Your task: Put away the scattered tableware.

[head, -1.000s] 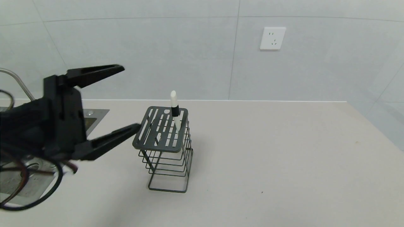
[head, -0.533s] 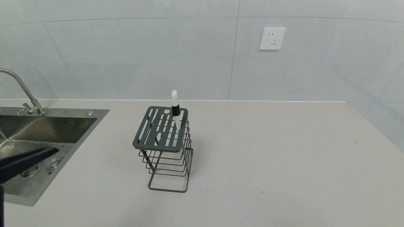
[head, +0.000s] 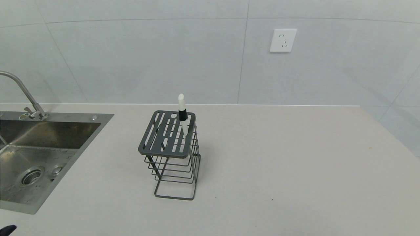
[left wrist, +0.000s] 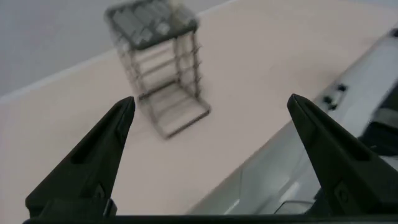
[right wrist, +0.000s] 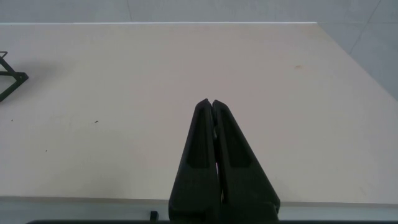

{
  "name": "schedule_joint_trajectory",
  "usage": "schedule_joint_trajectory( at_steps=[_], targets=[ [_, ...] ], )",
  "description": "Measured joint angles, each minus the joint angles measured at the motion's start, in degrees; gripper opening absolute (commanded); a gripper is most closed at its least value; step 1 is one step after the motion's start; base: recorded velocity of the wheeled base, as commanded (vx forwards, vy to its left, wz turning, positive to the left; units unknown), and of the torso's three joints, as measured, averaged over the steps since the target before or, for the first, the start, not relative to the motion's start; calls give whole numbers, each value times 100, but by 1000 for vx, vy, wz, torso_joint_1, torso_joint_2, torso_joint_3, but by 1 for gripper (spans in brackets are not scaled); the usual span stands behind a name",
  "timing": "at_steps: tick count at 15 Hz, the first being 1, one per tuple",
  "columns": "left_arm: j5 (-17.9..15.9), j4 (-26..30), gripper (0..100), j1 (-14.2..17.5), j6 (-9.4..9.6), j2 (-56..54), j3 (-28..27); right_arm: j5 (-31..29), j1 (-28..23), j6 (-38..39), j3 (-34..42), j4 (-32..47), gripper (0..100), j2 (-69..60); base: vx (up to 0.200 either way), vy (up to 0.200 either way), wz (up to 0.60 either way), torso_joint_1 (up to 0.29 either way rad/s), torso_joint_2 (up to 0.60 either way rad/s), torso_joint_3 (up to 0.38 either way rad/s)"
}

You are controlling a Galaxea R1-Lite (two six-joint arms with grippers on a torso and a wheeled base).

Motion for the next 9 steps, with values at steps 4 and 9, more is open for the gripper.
schedule_joint_trajectory(
  at_steps=[4, 9],
  targets=[
    [1328, 518, 100, 50, -455, -282, 306, 0, 2, 0, 0, 0, 0, 0, 0, 0, 0, 0, 0, 0],
    [1715, 667, 100, 395, -827, -411, 321, 0, 2, 0, 0, -1, 0, 0, 0, 0, 0, 0, 0, 0]
  ],
)
